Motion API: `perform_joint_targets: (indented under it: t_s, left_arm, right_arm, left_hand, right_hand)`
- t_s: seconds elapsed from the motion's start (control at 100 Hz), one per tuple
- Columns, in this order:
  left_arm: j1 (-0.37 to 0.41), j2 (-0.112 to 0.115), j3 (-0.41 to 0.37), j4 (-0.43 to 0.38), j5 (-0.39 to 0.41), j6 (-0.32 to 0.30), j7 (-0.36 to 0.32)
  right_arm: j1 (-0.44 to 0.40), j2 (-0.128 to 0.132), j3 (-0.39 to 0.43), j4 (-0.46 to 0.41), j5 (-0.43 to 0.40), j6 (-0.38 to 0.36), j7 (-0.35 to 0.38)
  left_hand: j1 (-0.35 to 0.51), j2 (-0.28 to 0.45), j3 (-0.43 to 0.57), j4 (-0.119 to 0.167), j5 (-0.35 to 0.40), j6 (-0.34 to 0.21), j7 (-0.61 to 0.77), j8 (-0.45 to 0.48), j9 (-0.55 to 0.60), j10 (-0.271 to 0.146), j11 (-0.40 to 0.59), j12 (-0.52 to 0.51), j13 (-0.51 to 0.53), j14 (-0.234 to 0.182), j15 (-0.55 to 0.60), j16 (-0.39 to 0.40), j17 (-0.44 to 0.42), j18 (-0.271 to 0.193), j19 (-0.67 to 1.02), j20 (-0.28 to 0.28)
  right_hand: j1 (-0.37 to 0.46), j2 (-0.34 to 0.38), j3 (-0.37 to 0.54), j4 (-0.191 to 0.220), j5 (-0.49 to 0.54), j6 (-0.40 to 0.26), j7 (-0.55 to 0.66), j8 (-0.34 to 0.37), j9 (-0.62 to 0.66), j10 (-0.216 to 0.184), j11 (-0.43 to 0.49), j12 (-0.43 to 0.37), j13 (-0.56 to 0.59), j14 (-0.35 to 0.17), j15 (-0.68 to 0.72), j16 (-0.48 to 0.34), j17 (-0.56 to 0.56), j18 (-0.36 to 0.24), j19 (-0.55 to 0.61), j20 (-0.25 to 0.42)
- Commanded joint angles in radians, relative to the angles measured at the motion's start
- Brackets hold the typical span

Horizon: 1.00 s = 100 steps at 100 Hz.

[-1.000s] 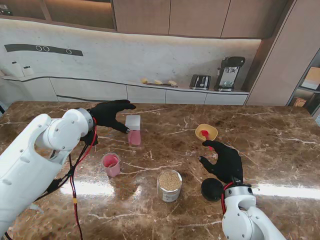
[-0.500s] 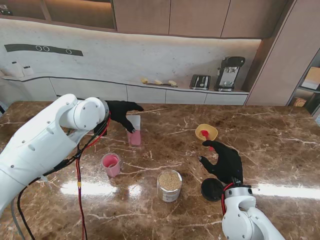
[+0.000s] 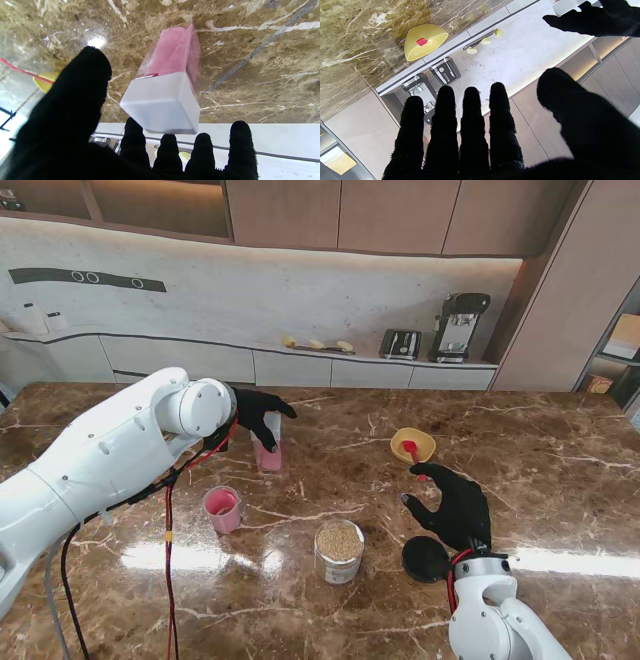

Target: Measure grain into the airtight container

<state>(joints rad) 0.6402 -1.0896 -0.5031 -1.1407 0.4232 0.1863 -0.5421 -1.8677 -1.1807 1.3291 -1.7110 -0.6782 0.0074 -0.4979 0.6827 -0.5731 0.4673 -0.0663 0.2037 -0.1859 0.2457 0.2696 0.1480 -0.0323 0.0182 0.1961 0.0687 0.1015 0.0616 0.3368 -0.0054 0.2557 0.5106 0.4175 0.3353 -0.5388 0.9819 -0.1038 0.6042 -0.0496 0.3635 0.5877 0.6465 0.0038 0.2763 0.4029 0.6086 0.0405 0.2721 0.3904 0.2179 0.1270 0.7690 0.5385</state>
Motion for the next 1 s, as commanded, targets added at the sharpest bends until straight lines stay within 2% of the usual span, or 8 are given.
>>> perform_joint_targets:
  t_s: [0.0, 0.14, 0.38, 0.55, 0.71, 0.92, 0.96, 0.99]
  left_arm:
    - [-0.016, -0.020, 0.000, 0.020, -0.011, -0.002, -0.005]
    - [-0.038, -0.042, 0.046, 0.077, -0.038, -0.014, 0.013]
    - [-0.072, -0.065, 0.119, 0.143, -0.041, -0.060, 0.023]
    - [-0.074, -0.075, 0.137, 0.177, -0.033, -0.089, 0.045]
    - [-0.060, -0.088, 0.133, 0.218, -0.031, -0.131, 0.086]
    - [-0.024, -0.101, 0.101, 0.262, -0.020, -0.195, 0.168]
    - [-0.019, -0.102, 0.095, 0.267, -0.018, -0.205, 0.180]
    - [-0.015, -0.103, 0.090, 0.270, -0.019, -0.214, 0.184]
  right_arm:
    - [-0.013, -0.002, 0.002, -0.001, 0.007, 0.002, 0.013]
    - [-0.015, -0.002, 0.006, -0.001, 0.010, 0.000, 0.015]
    - [-0.017, -0.006, 0.010, 0.007, 0.019, -0.002, 0.004]
    - [-0.015, -0.007, 0.006, 0.010, 0.025, -0.001, 0.000]
    - [-0.013, -0.008, 0.003, 0.011, 0.028, 0.003, 0.000]
    - [-0.012, -0.009, 0.002, 0.013, 0.028, 0.008, -0.003]
    - [-0.012, -0.009, 0.001, 0.013, 0.028, 0.010, -0.003]
    - [-0.012, -0.009, 0.001, 0.014, 0.028, 0.010, -0.003]
  left_hand:
    - [0.002, -0.026, 0.018, -0.020, 0.014, -0.039, 0.029, 0.023, -0.033, -0.022, -0.018, 0.011, -0.036, 0.034, 0.006, 0.035, 0.012, 0.047, 0.064, 0.028]
    - [0.000, -0.044, 0.100, -0.031, 0.010, -0.055, 0.186, 0.150, -0.030, 0.005, 0.017, 0.134, 0.012, 0.047, 0.113, 0.145, 0.063, 0.029, 0.226, 0.092]
    - [0.043, -0.063, 0.222, -0.041, 0.002, -0.053, 0.450, 0.387, -0.007, 0.011, 0.140, 0.401, 0.063, 0.082, 0.363, 0.474, 0.165, -0.059, 0.461, 0.158]
    - [0.116, -0.069, 0.300, -0.032, 0.029, -0.029, 0.567, 0.476, 0.036, 0.030, 0.380, 0.530, 0.140, 0.118, 0.555, 0.641, 0.293, -0.117, 0.621, 0.203]
    - [0.179, -0.082, 0.355, -0.024, 0.105, 0.029, 0.664, 0.529, 0.155, 0.067, 0.514, 0.522, 0.246, 0.137, 0.633, 0.668, 0.378, -0.193, 0.655, 0.173]
    - [0.233, -0.093, 0.416, -0.017, 0.247, 0.085, 0.769, 0.578, 0.367, 0.081, 0.656, 0.570, 0.418, 0.163, 0.704, 0.663, 0.511, -0.165, 0.728, 0.150]
    - [0.290, -0.104, 0.377, -0.058, 0.309, 0.085, 0.800, 0.586, 0.462, 0.088, 0.633, 0.730, 0.483, 0.170, 0.715, 0.656, 0.557, -0.144, 0.768, 0.124]
    - [0.347, -0.105, 0.326, -0.064, 0.348, 0.081, 0.822, 0.582, 0.537, 0.092, 0.584, 0.813, 0.532, 0.180, 0.702, 0.724, 0.584, -0.130, 0.788, 0.114]
  right_hand:
    - [-0.046, 0.014, -0.016, 0.032, -0.024, -0.001, -0.015, -0.004, -0.003, -0.001, -0.012, -0.015, -0.025, 0.006, -0.004, -0.012, -0.010, 0.002, -0.021, 0.002]
    - [-0.045, 0.015, -0.016, 0.032, -0.026, -0.001, -0.016, -0.004, -0.003, 0.001, -0.012, -0.014, -0.024, 0.006, -0.002, -0.011, -0.010, 0.002, -0.022, 0.003]
    - [-0.044, 0.016, -0.016, 0.032, -0.027, 0.000, -0.016, -0.004, -0.002, 0.000, -0.011, -0.013, -0.022, 0.006, 0.001, -0.009, -0.010, 0.003, -0.022, 0.005]
    - [-0.044, 0.017, -0.014, 0.031, -0.028, 0.000, -0.016, -0.004, -0.001, 0.000, -0.010, -0.012, -0.020, 0.006, 0.003, -0.008, -0.008, 0.003, -0.022, 0.006]
    - [-0.044, 0.019, -0.012, 0.031, -0.028, -0.001, -0.016, -0.004, -0.002, 0.000, -0.009, -0.011, -0.020, 0.007, 0.004, -0.007, -0.008, 0.002, -0.021, 0.007]
    - [-0.044, 0.022, -0.007, 0.031, -0.029, -0.002, -0.016, -0.004, -0.001, 0.001, -0.007, -0.011, -0.018, 0.008, 0.006, -0.006, -0.007, 0.003, -0.021, 0.008]
    - [-0.043, 0.022, -0.007, 0.031, -0.029, -0.003, -0.016, -0.004, 0.000, 0.000, -0.006, -0.011, -0.018, 0.009, 0.006, -0.006, -0.008, 0.003, -0.021, 0.008]
    - [-0.043, 0.022, -0.006, 0.031, -0.030, -0.002, -0.016, -0.004, -0.001, 0.002, -0.007, -0.011, -0.018, 0.006, 0.006, -0.006, -0.007, 0.002, -0.021, 0.008]
